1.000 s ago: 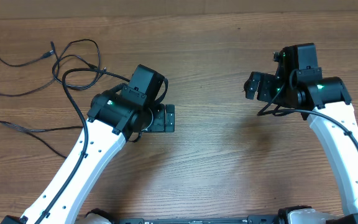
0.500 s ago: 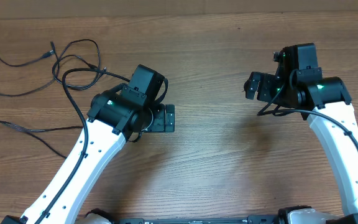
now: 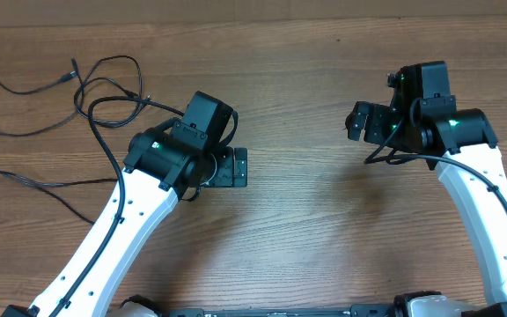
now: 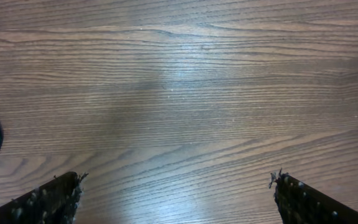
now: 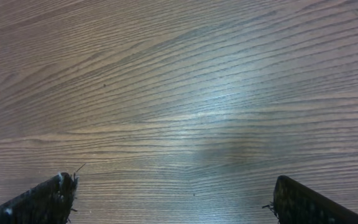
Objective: Untangle cables
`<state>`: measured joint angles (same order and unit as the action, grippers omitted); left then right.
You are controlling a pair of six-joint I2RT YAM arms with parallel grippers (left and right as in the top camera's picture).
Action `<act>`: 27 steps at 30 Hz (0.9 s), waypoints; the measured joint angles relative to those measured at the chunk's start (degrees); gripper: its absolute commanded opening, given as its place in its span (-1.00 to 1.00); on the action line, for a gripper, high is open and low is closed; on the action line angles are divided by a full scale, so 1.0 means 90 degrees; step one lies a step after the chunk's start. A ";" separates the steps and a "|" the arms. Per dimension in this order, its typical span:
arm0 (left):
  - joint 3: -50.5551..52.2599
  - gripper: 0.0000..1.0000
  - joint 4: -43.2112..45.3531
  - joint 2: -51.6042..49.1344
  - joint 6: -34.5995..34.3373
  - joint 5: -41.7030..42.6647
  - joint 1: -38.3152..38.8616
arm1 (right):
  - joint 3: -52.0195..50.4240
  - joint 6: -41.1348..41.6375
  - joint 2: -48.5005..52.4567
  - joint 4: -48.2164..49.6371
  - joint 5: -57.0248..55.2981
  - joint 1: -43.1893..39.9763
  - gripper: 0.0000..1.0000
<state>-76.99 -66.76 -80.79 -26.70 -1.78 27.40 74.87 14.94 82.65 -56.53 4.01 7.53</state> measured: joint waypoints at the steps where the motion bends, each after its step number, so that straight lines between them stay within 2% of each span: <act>1: 0.0000 0.99 -0.0002 0.0000 0.0000 -0.0019 0.0000 | 0.0000 0.0005 0.0000 0.0000 0.0000 0.0000 1.00; 8: 0.0053 0.99 0.0051 0.0039 0.0053 -0.0216 0.0000 | 0.0000 0.0002 0.0000 -0.0002 0.0000 0.0000 1.00; 13: 0.0250 0.99 0.0736 0.0352 0.0685 -0.0231 0.0000 | 0.0000 0.0005 0.0000 -0.0002 0.0000 0.0000 1.00; 20: 0.1333 0.99 0.2215 0.1693 0.2227 0.0299 -0.0141 | 0.0000 0.0002 0.0000 0.0000 0.0000 0.0000 1.00; 27: 0.3096 0.99 0.4289 0.3281 0.3427 0.1394 -0.0942 | 0.0000 0.0002 0.0000 -0.0002 0.0000 0.0000 1.00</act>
<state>-49.12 -28.16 -51.27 4.14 10.76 18.92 74.87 14.96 82.65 -56.55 4.01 7.53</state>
